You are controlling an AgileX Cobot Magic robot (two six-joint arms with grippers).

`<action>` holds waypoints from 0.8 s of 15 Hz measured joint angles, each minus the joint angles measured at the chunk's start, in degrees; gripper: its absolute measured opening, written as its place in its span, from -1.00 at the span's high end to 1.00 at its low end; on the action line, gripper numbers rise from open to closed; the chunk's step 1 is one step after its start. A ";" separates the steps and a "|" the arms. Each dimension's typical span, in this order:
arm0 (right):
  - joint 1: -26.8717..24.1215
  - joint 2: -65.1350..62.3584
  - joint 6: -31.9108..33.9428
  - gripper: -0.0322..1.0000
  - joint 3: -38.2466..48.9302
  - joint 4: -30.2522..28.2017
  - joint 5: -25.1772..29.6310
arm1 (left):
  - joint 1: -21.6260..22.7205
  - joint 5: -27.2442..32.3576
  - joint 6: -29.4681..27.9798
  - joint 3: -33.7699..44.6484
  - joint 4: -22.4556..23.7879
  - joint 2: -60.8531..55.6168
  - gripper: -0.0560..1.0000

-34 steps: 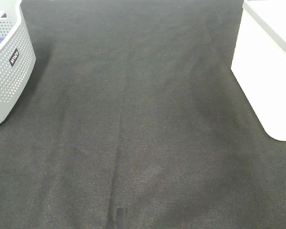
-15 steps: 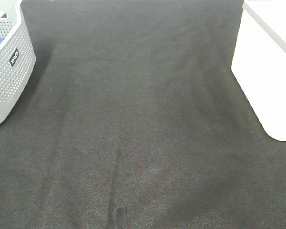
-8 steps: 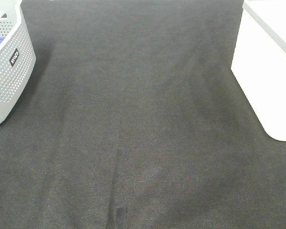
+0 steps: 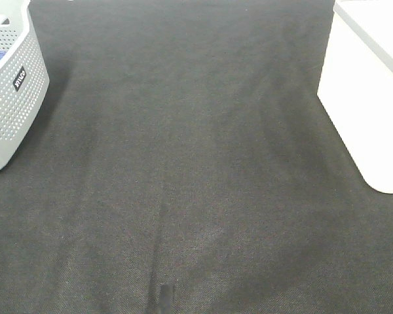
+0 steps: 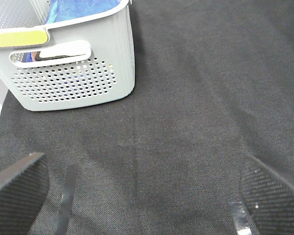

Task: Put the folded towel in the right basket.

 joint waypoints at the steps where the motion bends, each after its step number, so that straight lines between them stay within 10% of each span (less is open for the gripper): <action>1: -2.92 -0.34 0.00 -0.96 0.00 0.29 0.00 | 0.00 0.00 0.00 0.00 0.00 0.00 -0.99; 12: -7.05 -1.43 0.00 -0.96 0.00 0.46 0.06 | 0.00 0.00 0.00 0.00 -0.29 0.00 -0.99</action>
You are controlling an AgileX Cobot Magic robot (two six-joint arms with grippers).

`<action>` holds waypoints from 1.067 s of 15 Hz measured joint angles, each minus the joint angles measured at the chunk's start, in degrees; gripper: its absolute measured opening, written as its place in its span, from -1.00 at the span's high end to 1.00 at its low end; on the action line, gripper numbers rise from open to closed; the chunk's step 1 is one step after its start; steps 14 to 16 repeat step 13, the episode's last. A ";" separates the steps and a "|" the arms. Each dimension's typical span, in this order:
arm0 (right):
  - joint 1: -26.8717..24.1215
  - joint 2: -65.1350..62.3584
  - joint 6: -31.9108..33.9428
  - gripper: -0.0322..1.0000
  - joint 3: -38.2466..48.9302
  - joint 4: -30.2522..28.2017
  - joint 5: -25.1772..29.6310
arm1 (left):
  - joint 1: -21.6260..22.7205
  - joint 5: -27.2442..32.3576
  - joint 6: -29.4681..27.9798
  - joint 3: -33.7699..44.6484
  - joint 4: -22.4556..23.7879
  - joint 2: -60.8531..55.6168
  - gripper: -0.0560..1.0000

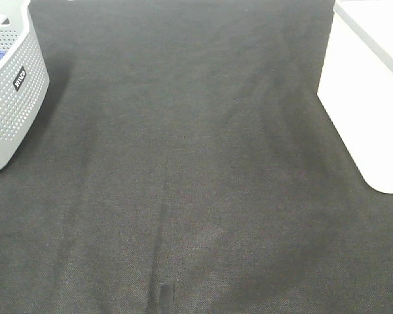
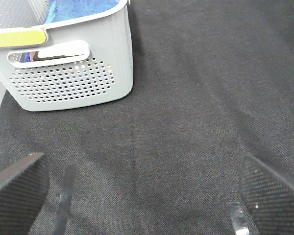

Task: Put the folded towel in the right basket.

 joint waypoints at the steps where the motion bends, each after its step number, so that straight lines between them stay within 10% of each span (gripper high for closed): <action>1: 0.00 0.00 0.00 -0.96 0.00 0.00 0.00 | 0.00 0.00 0.00 0.00 0.00 0.00 -0.99; 16: 0.00 0.00 0.00 -0.96 0.00 0.00 0.00 | 0.00 0.00 0.00 0.00 -0.11 0.00 -0.99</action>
